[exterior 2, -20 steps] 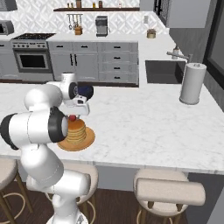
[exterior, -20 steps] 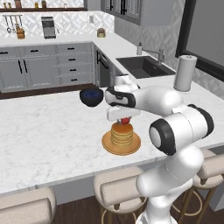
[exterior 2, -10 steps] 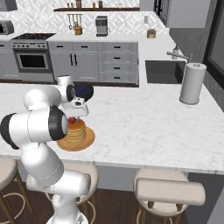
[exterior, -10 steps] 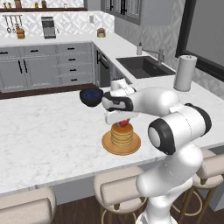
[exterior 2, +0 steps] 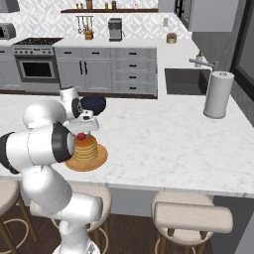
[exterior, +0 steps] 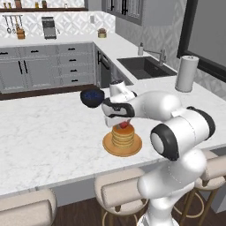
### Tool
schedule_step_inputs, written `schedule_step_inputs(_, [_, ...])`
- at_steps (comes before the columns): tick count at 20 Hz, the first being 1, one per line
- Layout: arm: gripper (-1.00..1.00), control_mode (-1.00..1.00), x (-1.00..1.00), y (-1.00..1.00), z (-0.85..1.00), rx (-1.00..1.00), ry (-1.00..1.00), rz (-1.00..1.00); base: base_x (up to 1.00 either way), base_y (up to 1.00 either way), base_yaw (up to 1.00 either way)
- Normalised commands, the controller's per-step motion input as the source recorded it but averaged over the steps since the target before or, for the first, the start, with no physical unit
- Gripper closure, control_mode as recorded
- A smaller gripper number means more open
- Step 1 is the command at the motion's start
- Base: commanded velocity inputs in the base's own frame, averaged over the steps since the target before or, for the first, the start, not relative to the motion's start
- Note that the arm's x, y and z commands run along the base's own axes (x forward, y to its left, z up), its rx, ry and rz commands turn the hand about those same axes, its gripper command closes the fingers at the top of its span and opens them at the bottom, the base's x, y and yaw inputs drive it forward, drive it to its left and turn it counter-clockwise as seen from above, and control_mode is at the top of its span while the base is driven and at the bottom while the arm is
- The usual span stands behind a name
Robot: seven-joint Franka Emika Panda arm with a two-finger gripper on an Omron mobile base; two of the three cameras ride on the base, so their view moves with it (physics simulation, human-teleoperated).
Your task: Take the strawberry from the fridge and place it on top of the pancake, located on the dining counter.
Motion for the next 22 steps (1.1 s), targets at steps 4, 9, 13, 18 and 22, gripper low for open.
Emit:
schedule_step_inputs(4, [-1.00,-1.00,-0.36,-0.03,0.13,-0.04,-0.20,0.11,0.00,0.00,0.00])
schedule_step_inputs(9, [-1.00,-1.00,-0.51,-0.14,0.24,-0.01,-0.22,0.11,0.00,0.00,0.00])
schedule_step_inputs(13, [-1.00,-1.00,-0.77,-0.25,0.37,0.00,-0.16,0.04,0.00,0.00,0.00])
schedule_step_inputs(18, [-1.00,-1.00,-0.79,-0.29,0.45,0.01,-0.10,0.00,0.00,0.00,0.00])
schedule_step_inputs(22, [-1.00,-1.00,-0.70,-0.49,0.66,0.11,-0.05,0.00,0.00,0.00,0.00])
